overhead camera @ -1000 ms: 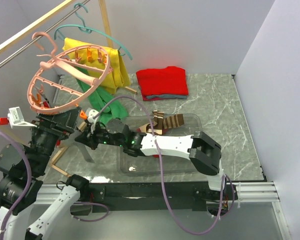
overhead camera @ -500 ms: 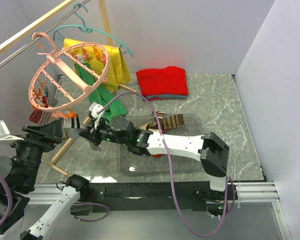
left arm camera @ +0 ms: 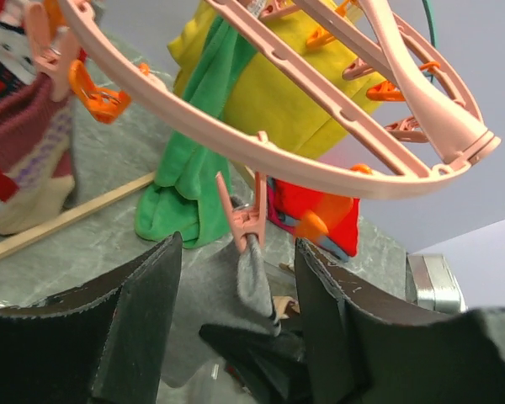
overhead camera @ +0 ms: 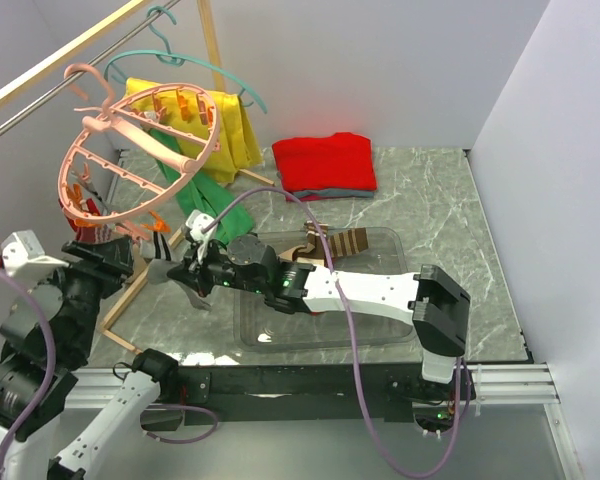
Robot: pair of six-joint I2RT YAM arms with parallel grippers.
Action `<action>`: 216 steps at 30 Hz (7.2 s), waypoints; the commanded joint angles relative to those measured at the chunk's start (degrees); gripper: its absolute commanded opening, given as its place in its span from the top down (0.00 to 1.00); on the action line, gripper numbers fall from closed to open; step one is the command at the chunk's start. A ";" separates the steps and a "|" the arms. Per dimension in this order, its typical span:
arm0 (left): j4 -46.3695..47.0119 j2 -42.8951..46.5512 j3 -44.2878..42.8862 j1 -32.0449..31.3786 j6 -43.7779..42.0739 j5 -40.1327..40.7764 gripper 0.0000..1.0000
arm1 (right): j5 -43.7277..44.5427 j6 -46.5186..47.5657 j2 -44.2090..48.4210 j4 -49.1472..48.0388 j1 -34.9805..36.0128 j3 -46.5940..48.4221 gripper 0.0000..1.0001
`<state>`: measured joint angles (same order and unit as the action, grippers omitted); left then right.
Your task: Remove the socks clipped to the hanger
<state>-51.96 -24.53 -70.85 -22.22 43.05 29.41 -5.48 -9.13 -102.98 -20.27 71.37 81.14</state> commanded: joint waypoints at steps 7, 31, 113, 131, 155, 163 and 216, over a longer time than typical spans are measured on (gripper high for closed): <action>8.10 -5.17 1.41 -0.19 4.68 -0.14 0.41 | -1.03 0.60 5.68 -2.49 0.26 -1.78 1.00; 12.33 -5.70 3.70 -0.19 -0.07 1.09 0.99 | 0.90 0.95 9.37 -2.49 0.08 -6.34 1.00; 15.14 0.28 4.32 -0.19 -2.44 -3.22 0.97 | 25.50 -21.13 45.57 26.52 -30.15 -52.93 0.30; 15.49 0.72 5.02 -0.19 -0.16 -4.97 0.98 | 21.56 -14.78 19.84 18.69 -35.52 -34.74 0.15; 18.13 -0.86 5.11 -0.11 0.63 -6.64 0.98 | 27.28 -15.92 35.82 31.52 -12.93 -40.09 0.91; 20.06 -1.66 4.49 -0.11 0.90 -9.02 0.98 | 27.54 -11.71 37.59 27.59 -12.93 -36.77 0.07; 32.01 -7.19 4.67 -0.11 19.36 -20.53 0.95 | 8.36 3.86 -28.50 -8.73 0.52 33.29 0.40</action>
<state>-22.50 -31.38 -64.73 -22.22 61.82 10.24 -2.24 -2.98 -130.32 -26.09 71.83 110.56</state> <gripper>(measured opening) 0.068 0.761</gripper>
